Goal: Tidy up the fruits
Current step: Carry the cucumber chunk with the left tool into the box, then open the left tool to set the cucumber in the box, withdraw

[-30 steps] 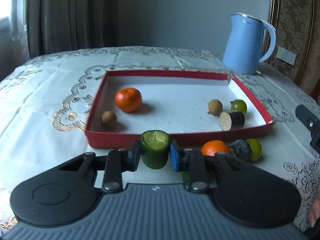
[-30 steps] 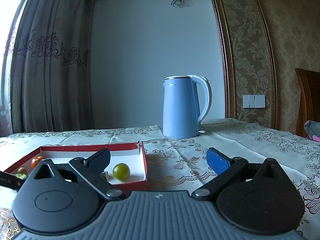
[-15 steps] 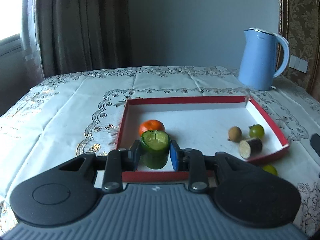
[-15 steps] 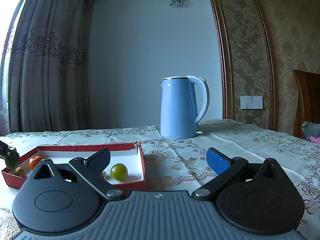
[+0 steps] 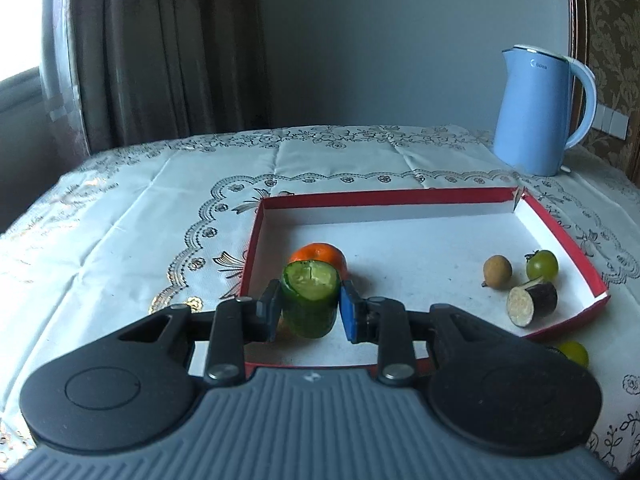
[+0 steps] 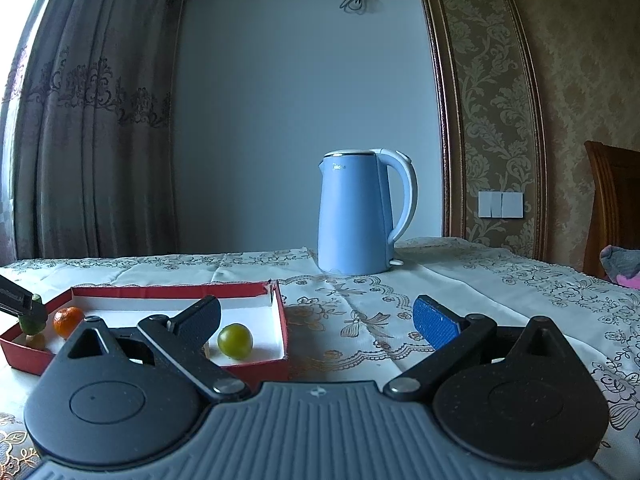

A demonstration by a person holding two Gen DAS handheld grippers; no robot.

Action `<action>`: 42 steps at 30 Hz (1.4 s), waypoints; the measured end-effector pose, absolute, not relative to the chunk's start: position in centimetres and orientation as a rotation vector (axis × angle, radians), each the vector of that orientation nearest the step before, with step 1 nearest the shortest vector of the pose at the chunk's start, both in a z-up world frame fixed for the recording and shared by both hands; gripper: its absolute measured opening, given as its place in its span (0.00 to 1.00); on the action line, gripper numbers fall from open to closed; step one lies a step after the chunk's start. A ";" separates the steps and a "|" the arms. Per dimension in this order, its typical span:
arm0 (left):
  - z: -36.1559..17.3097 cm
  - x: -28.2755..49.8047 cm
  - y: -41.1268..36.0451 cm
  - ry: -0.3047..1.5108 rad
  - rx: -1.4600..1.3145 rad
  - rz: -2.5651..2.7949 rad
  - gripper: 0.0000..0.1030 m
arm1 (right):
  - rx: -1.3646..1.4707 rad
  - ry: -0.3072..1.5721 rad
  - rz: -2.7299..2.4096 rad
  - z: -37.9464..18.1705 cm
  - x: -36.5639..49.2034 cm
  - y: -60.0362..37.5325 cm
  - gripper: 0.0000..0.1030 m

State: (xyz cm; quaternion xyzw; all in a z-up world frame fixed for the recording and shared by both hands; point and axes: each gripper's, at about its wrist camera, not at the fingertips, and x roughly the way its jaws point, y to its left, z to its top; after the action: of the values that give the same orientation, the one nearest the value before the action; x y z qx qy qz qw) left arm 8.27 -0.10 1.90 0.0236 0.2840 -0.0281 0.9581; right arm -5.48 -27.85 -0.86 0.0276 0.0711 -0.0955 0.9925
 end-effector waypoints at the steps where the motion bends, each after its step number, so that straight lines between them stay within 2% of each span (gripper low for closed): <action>1: 1.8 8.4 0.0 0.583 0.042 -0.058 0.27 | 0.056 0.141 -0.193 -0.8 -5.5 -27.8 1.00; 27: 0.3 10.4 -0.5 0.635 0.052 -0.075 0.29 | 0.058 0.161 -0.187 -0.7 -5.2 -27.9 1.00; 28: 0.3 10.3 -0.5 0.633 0.055 -0.070 0.30 | 0.057 0.161 -0.188 -0.7 -5.2 -27.8 1.00; 30: 0.3 10.2 -0.3 0.628 0.057 -0.064 0.45 | 0.057 0.162 -0.188 -0.7 -5.1 -27.8 1.00; 35: 0.1 9.9 0.0 0.622 0.046 -0.050 0.66 | 0.057 0.164 -0.190 -0.7 -5.1 -27.8 1.00; 42: 1.2 8.6 0.1 0.577 0.066 -0.037 0.73 | 0.059 0.182 -0.194 -0.7 -4.9 -27.8 1.00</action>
State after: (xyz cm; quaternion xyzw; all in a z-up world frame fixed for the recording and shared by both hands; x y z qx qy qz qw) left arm 8.60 0.11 1.21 0.0328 0.2844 -0.0183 0.9580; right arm -4.89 -27.83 -0.75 0.0294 0.0907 -0.0965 0.9908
